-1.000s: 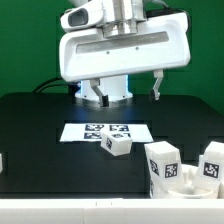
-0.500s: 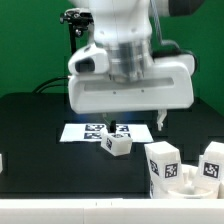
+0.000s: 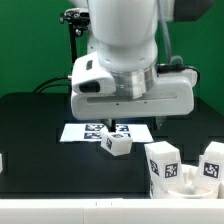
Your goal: Assemble stool
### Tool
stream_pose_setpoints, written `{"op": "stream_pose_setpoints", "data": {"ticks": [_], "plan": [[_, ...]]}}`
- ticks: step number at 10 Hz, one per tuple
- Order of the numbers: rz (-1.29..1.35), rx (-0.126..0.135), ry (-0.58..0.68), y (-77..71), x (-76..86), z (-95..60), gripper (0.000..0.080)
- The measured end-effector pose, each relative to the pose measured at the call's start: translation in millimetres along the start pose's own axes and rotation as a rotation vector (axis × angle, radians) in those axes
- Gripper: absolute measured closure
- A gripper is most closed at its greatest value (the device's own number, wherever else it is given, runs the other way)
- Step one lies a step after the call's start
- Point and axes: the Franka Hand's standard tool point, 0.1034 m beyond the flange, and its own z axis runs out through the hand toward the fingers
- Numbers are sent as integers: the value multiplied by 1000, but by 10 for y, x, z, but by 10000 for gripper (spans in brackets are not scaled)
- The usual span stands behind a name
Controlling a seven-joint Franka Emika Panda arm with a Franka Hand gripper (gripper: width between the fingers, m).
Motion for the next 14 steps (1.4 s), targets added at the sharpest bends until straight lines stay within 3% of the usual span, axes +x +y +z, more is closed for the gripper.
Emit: {"op": "stream_pose_setpoints", "data": {"ticks": [1, 2, 5, 8, 14], "plan": [[-43, -69, -65, 69, -72, 86, 150], [-80, -110, -79, 85, -64, 115, 150], [-67, -103, -273, 91, -136, 191, 150], [-95, -151, -498, 82, -222, 454, 150], [-104, -160, -514, 87, -204, 450, 150]]}}
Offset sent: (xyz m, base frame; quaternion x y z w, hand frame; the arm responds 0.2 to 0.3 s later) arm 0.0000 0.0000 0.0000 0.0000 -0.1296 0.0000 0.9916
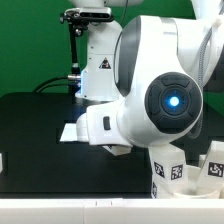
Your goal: Assemble stool
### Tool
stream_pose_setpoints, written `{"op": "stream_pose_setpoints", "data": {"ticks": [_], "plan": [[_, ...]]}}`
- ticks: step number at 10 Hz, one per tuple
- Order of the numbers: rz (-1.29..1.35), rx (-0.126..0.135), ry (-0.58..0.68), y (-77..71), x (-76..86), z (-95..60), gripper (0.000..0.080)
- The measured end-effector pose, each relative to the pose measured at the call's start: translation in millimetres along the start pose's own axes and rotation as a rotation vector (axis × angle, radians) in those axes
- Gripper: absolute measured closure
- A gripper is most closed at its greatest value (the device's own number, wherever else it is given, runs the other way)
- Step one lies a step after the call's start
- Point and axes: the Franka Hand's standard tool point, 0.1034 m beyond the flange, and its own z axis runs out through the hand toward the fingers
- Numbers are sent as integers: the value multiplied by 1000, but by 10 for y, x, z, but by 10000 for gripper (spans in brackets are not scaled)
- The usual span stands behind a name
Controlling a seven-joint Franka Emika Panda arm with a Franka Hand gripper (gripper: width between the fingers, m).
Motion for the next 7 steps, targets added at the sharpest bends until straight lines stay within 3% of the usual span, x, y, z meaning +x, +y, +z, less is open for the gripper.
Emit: {"op": "stream_pose_setpoints", "data": {"ticks": [6, 7], "plan": [[-2, -1, 2, -1, 3, -1, 150], [-66, -36, 43, 12, 43, -37, 150]]}}
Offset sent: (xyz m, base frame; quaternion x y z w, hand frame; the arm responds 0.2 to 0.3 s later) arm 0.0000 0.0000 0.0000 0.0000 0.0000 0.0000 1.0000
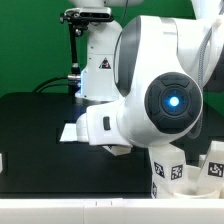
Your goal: Assemble stool
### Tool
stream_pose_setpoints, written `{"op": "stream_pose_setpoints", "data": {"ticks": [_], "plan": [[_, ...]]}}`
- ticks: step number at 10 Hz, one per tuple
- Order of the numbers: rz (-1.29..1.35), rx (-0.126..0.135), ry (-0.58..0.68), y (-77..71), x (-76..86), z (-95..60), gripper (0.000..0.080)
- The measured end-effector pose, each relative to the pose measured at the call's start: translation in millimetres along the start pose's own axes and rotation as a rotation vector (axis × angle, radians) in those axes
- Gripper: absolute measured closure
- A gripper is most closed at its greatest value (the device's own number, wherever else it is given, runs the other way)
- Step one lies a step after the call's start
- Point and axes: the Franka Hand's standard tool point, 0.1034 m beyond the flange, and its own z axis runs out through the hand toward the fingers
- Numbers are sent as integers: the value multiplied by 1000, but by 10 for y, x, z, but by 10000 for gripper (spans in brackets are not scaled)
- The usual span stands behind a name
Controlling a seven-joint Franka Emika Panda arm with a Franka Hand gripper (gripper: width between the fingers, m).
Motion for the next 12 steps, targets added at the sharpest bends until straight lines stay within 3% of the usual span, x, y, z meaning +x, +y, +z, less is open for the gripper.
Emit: {"op": "stream_pose_setpoints", "data": {"ticks": [3, 6, 7, 8, 9, 10, 11, 12], "plan": [[-34, -11, 21, -39, 27, 178, 150], [-33, -8, 21, -33, 33, 195, 179], [-32, -8, 20, -32, 34, 198, 359], [-32, -8, 20, -30, 33, 199, 468], [-32, -7, 19, -29, 32, 199, 468], [-28, 4, 25, -44, 32, 174, 468], [1, 37, 36, -105, -81, -24, 468], [19, 40, 34, -144, -248, -269, 468]]}}
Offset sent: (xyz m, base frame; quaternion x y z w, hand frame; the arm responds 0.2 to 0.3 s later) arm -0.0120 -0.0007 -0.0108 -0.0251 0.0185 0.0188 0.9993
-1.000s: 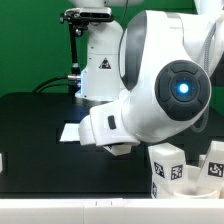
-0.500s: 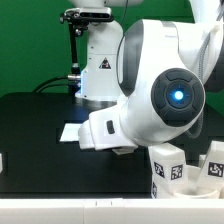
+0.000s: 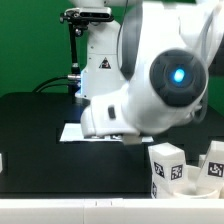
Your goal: Assemble stool
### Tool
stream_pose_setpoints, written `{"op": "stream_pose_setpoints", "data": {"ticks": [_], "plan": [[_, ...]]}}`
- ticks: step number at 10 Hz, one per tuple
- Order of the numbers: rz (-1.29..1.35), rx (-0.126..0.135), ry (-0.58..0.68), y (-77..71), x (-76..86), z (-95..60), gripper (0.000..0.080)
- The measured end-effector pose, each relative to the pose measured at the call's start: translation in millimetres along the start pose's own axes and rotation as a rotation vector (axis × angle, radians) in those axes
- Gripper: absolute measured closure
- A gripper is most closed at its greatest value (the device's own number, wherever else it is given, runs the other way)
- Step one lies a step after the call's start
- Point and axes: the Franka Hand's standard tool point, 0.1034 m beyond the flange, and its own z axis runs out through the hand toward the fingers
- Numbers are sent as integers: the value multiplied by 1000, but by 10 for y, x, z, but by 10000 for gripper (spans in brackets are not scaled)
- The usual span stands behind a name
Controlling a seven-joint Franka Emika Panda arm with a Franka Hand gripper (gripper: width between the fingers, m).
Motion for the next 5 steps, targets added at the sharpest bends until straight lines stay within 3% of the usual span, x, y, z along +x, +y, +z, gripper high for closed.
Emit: {"op": "stream_pose_setpoints", "data": {"ticks": [1, 4, 5], "plan": [[-4, -1, 41, 27, -49, -187, 468], [-4, -12, 217, 88, -14, -256, 466], [8, -3, 302, 46, 26, -341, 466]]}}
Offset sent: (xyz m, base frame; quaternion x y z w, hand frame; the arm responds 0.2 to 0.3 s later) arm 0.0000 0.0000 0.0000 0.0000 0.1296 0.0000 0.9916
